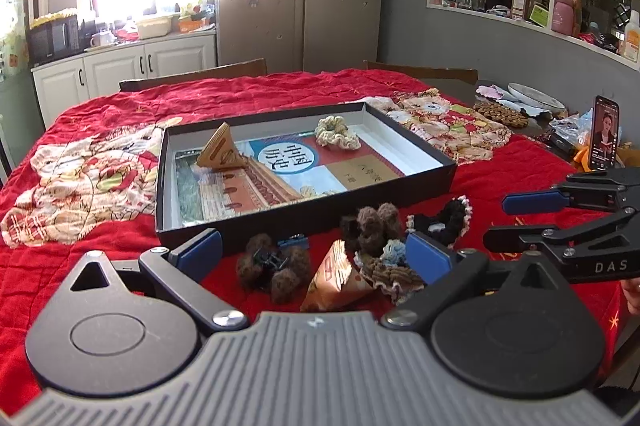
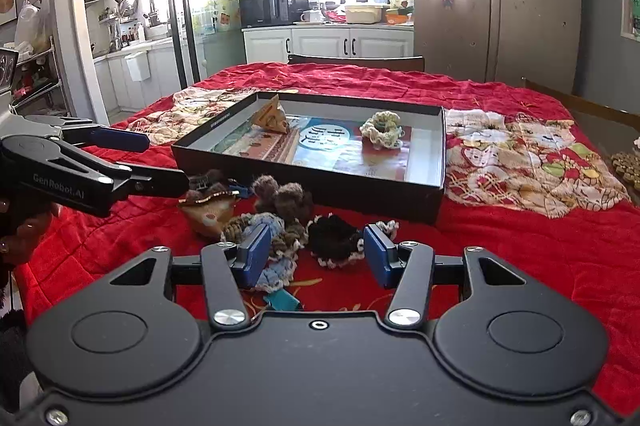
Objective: Organize objects
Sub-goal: 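Withdraw both tools from the box back toward the pile of items, then grasp the gold paper triangle with the left tool while the right tool grasps the teal binder clip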
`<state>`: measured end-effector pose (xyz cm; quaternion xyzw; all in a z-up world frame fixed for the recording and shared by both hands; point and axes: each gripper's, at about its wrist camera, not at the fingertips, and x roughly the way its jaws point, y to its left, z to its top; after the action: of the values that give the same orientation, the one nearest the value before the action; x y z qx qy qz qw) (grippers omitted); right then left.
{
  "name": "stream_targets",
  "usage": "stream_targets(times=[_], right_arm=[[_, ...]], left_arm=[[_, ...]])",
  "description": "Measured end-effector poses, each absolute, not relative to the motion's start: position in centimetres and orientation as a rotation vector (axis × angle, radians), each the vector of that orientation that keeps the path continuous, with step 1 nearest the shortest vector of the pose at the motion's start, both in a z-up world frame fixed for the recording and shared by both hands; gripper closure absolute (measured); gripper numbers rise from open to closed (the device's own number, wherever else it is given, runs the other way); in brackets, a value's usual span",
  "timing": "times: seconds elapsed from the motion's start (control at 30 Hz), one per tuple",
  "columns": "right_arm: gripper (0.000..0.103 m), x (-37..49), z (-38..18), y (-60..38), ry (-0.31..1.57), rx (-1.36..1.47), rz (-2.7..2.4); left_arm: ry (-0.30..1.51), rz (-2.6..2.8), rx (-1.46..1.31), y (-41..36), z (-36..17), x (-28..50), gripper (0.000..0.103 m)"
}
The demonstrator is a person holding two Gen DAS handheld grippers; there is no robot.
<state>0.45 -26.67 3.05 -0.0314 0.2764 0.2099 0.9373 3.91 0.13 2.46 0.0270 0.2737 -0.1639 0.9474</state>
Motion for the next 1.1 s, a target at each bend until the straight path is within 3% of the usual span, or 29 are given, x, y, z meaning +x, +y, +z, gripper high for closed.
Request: stream_targets(times=[0.5, 1.1], right_arm=[[0.053, -0.2, 0.3, -25.3, 0.618, -0.109, 0.506], [0.058, 0.4, -2.1, -23.8, 0.658, -0.139, 0.494]], left_arm=[[0.588, -0.342, 0.112, -0.2, 0.0, 3.6, 0.002], [0.655, -0.367, 0.056, -0.5, -2.0, 4.8, 0.028]])
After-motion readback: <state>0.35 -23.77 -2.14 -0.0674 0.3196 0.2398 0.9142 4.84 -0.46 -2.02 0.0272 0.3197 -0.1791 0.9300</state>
